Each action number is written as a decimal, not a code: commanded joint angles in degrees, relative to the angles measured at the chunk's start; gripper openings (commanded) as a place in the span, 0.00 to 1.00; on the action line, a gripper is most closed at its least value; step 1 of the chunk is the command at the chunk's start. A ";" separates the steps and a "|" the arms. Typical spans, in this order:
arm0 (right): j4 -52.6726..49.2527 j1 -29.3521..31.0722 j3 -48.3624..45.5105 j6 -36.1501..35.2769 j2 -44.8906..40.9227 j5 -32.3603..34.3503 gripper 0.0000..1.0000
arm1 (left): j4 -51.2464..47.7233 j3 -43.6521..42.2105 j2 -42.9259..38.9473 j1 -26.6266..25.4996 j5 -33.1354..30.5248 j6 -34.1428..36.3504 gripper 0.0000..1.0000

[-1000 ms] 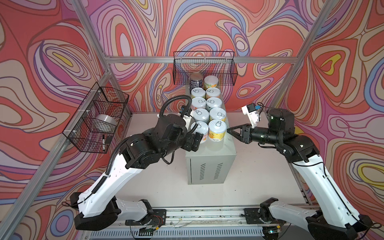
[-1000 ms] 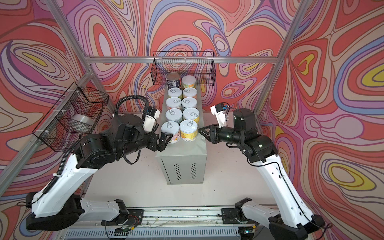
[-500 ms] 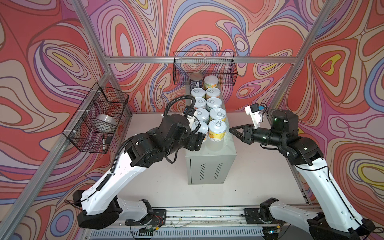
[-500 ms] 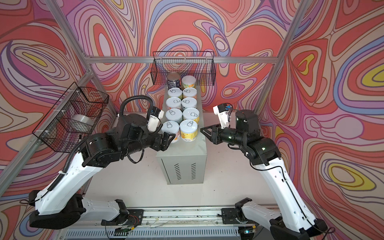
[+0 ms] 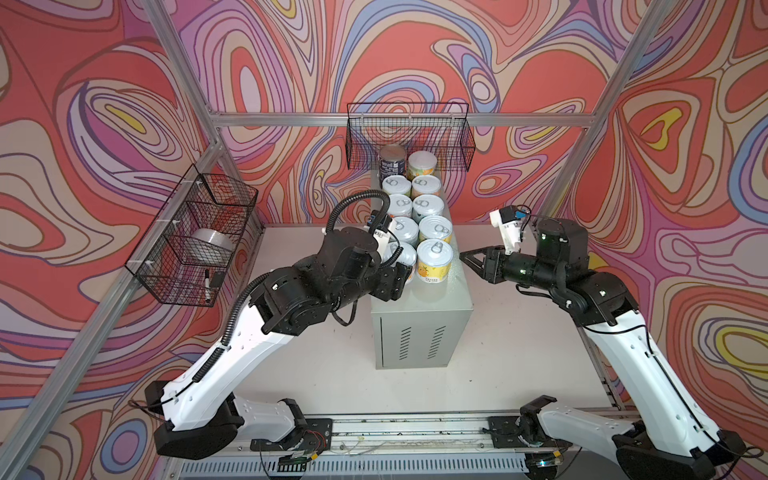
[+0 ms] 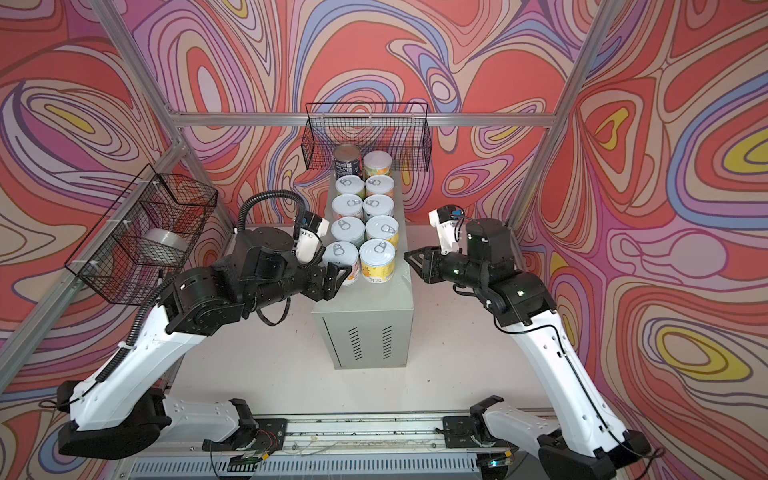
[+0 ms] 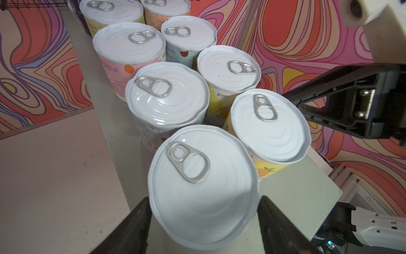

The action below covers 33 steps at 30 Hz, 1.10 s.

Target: Place and organize the canned foods onto the counter

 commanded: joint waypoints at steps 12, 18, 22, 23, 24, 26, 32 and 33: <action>4.75 0.21 2.41 0.06 4.70 8.54 0.34 | 1.13 -0.89 -5.08 0.53 -8.25 2.08 1.00; 7.41 0.17 3.00 0.73 6.89 9.48 0.32 | -1.13 -2.14 -7.93 2.13 -12.17 1.31 0.99; 8.17 0.20 3.16 0.73 7.36 9.32 0.32 | -2.10 -4.03 -9.76 3.57 -12.73 0.29 0.98; 8.41 0.21 3.07 0.82 7.48 9.25 0.32 | -2.51 -4.59 -10.00 4.18 -12.74 -0.18 0.98; 8.61 0.16 3.03 0.84 7.41 9.10 0.32 | -2.81 -5.12 -10.08 4.95 -12.45 -0.65 0.98; 8.98 0.14 3.12 0.92 7.69 8.51 0.31 | -2.16 -6.83 -10.43 6.00 -10.47 -1.37 0.97; 9.71 0.14 3.34 1.64 8.81 6.66 0.31 | -0.11 -9.83 -9.86 6.48 -7.69 -2.13 0.96; 9.84 0.18 3.38 1.77 8.90 6.49 0.31 | 0.37 -10.18 -9.76 6.58 -7.12 -2.20 0.96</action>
